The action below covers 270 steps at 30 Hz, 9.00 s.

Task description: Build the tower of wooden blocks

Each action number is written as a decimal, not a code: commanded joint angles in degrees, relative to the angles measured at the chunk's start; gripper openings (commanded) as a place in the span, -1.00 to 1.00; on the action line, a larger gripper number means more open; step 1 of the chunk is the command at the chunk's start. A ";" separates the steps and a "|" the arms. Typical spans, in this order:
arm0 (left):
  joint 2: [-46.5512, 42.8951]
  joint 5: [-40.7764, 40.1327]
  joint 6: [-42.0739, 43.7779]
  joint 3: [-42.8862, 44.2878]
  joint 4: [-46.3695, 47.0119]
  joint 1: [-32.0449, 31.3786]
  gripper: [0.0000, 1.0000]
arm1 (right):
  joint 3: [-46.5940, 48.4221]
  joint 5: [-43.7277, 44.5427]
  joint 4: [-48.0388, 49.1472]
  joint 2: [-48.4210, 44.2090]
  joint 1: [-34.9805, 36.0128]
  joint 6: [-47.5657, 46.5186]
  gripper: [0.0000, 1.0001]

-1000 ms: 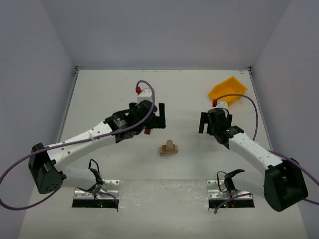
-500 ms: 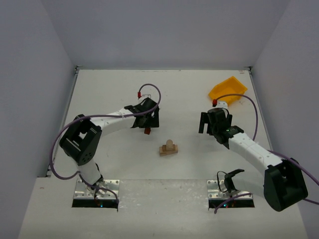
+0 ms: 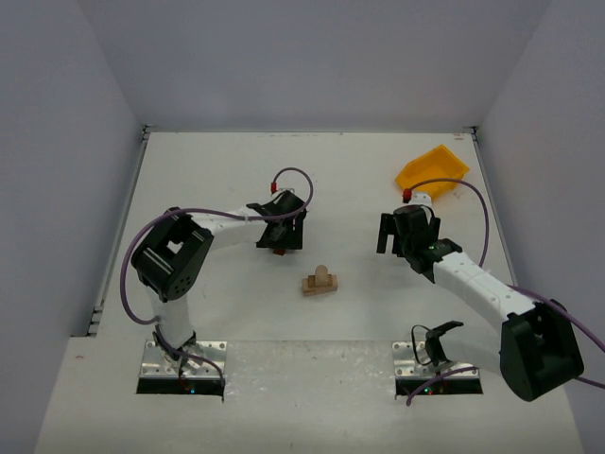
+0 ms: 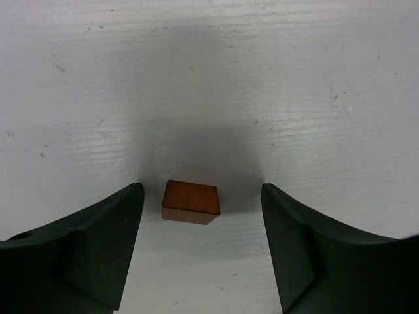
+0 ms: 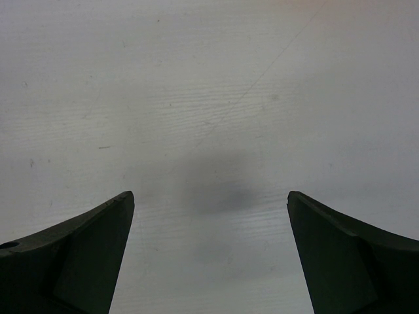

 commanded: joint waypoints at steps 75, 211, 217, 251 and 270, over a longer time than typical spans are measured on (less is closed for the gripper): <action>-2.28 -2.80 -11.39 5.38 -10.45 -3.79 -0.21 | 2.74 0.91 0.59 1.32 -0.15 -0.61 0.97; -31.69 51.06 -4.84 -14.38 34.48 13.04 0.77 | 33.02 -44.53 1.12 13.06 17.72 -64.52 -1.00; -36.22 45.00 -3.12 -14.98 29.90 14.64 1.00 | 42.21 -42.32 -21.72 15.28 17.72 -75.75 -1.00; -42.36 20.69 -2.30 -18.93 17.14 26.30 1.00 | 61.43 -15.65 -58.69 35.82 40.87 -69.53 -0.93; -42.76 19.15 -2.66 -19.08 16.39 26.38 1.00 | 60.43 -16.77 -55.66 35.88 41.81 -62.85 -0.71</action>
